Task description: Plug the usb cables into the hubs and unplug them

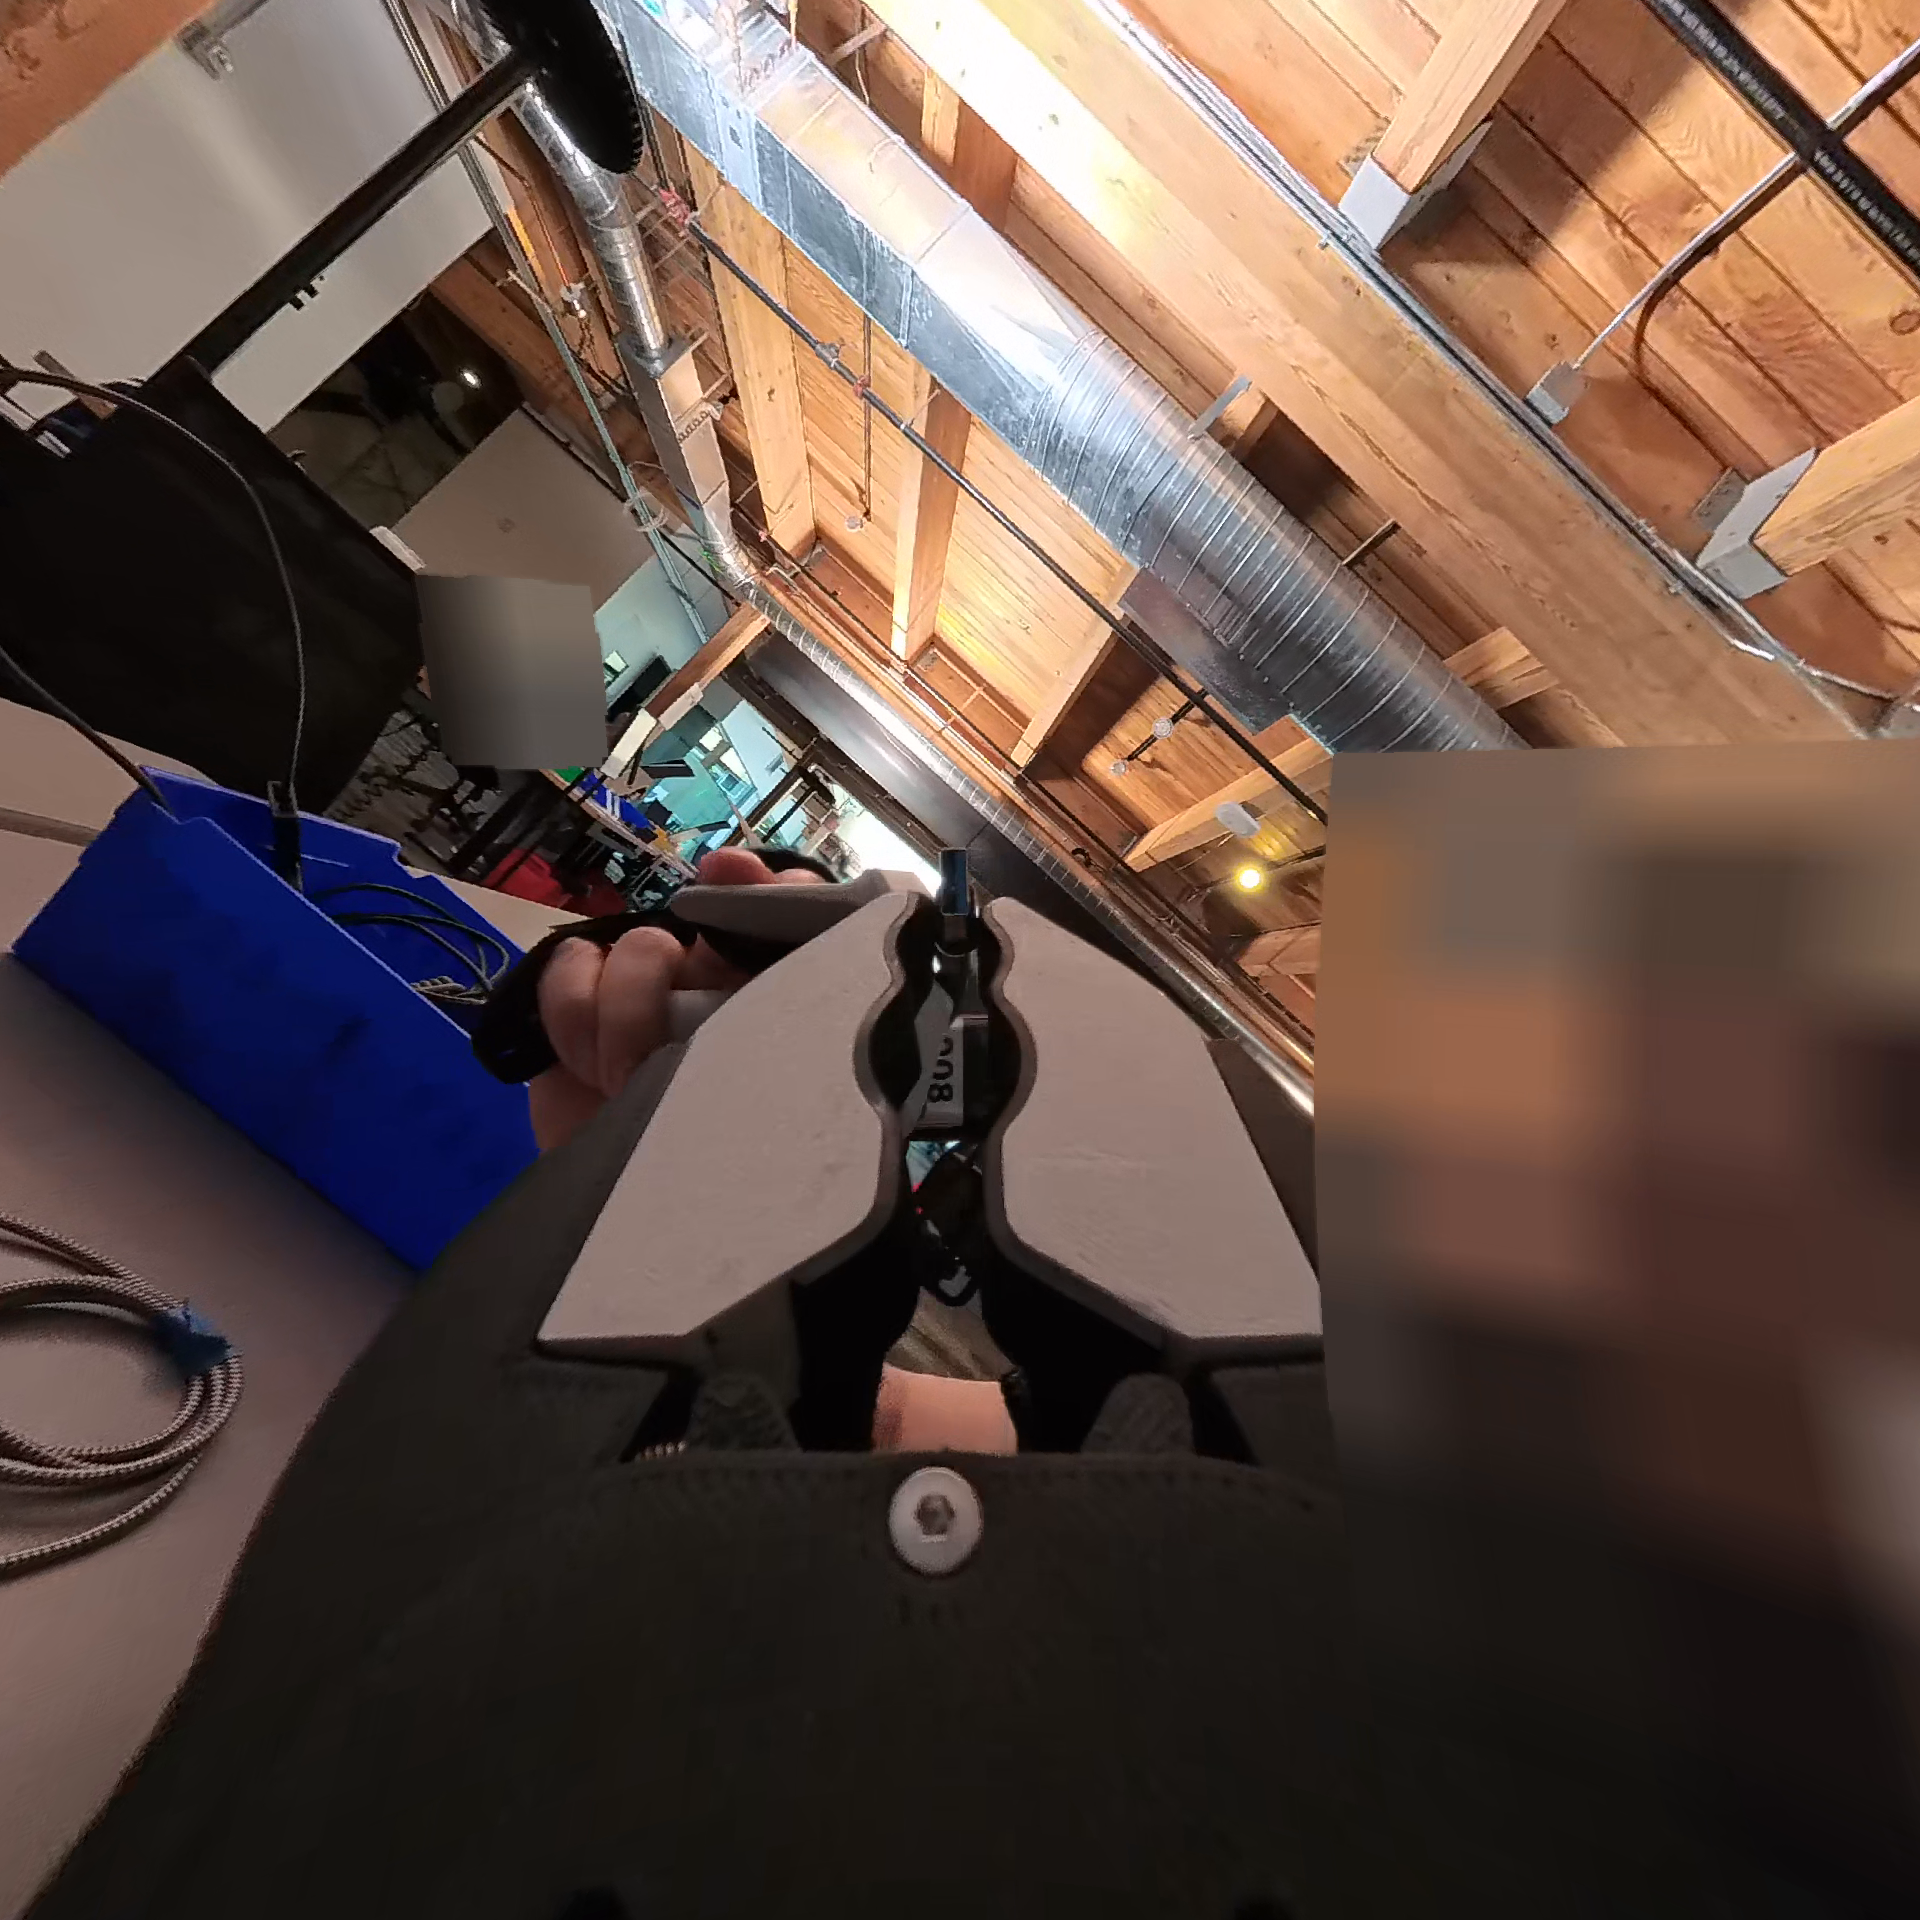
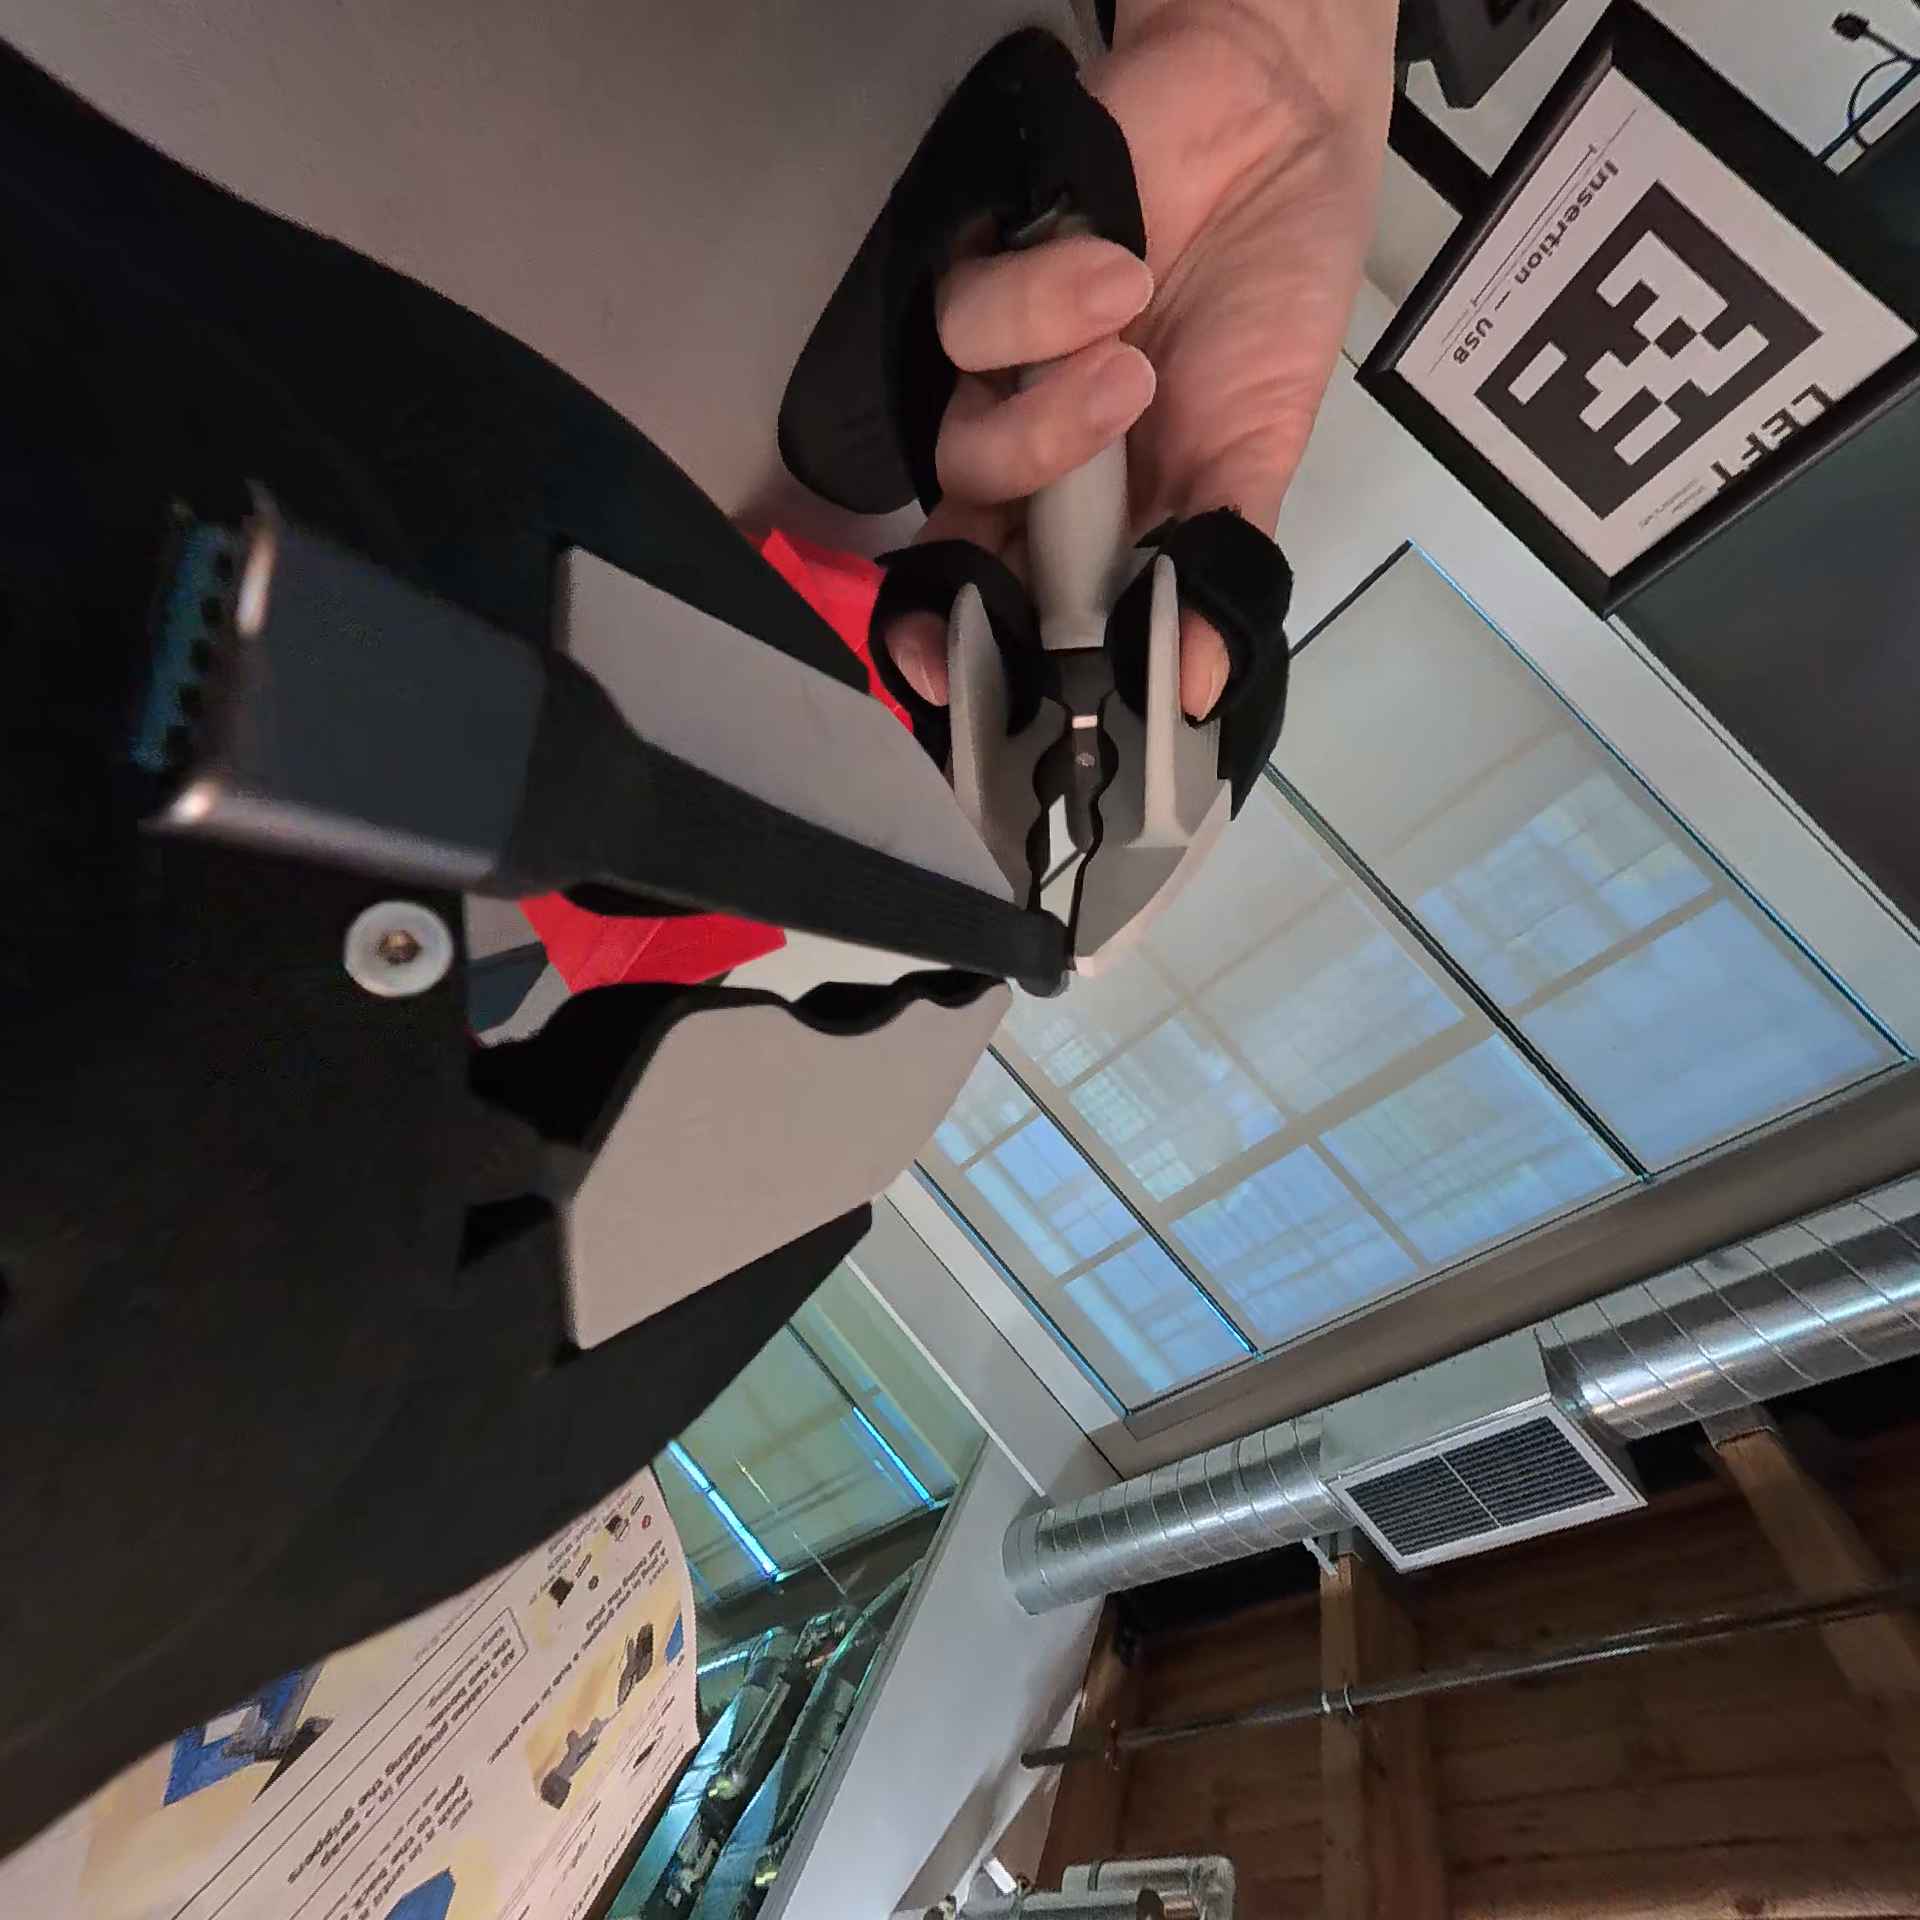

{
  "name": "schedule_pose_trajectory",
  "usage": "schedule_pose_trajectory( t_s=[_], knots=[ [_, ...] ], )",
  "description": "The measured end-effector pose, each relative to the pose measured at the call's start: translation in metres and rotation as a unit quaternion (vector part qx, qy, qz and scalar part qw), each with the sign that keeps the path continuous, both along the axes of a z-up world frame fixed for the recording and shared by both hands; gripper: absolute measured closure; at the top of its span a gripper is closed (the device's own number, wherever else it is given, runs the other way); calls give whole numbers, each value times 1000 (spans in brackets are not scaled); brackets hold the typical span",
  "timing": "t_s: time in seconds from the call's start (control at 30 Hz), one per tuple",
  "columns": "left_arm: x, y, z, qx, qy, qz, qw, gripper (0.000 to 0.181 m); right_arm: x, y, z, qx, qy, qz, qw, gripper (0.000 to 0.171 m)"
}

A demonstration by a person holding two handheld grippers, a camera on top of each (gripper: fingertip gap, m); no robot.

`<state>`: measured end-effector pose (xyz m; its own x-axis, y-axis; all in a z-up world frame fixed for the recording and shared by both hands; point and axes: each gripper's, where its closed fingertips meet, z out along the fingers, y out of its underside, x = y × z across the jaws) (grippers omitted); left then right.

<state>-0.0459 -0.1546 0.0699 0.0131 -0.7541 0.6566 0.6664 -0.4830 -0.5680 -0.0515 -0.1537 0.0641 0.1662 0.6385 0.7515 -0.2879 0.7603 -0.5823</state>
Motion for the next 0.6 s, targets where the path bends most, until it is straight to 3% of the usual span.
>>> schedule_pose_trajectory(
  t_s=[0.03, 0.6],
  knots=[
    [0, 0, 0, 2, 4, 5, 1000, 175, 0, 0, 0, 0, -1, -1, 1000, 163],
    [-10, 0, 5, 25, 18, 70, 997, 174, 4, -7, 10, -14, 27, 13, 999, 159]
  ],
)
